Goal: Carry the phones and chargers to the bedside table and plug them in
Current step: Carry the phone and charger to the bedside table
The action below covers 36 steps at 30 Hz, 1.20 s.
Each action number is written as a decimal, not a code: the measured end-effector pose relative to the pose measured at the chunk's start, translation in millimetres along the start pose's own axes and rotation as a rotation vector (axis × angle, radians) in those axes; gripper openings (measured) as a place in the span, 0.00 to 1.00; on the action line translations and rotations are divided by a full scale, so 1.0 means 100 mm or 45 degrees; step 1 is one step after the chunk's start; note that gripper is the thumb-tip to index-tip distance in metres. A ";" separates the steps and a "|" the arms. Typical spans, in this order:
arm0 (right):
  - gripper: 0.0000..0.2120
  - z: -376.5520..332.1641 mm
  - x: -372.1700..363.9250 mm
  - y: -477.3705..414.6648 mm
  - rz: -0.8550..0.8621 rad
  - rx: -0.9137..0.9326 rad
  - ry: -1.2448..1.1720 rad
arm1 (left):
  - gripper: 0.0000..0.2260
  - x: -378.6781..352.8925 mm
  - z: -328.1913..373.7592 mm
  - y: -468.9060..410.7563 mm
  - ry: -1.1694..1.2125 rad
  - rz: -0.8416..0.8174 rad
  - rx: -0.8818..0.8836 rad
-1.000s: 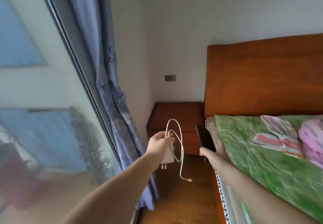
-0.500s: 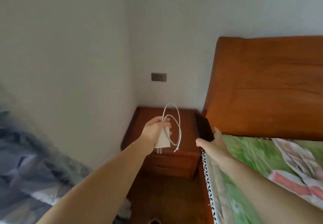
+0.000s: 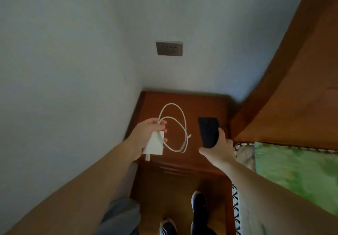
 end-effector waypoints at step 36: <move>0.47 0.68 -1.46 -1.58 0.172 -0.097 0.478 | 0.07 0.34 -1.17 -1.98 -0.026 0.285 0.212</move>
Point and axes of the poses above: each hand's wrist, its own y-axis away from the middle knuckle, its own x-axis out of the back of the hand, z = x × y, the point moved 3 cm from there along -y, towards the middle knuckle, and after that the axes turned 7 degrees about x, right-handed, at the moved point
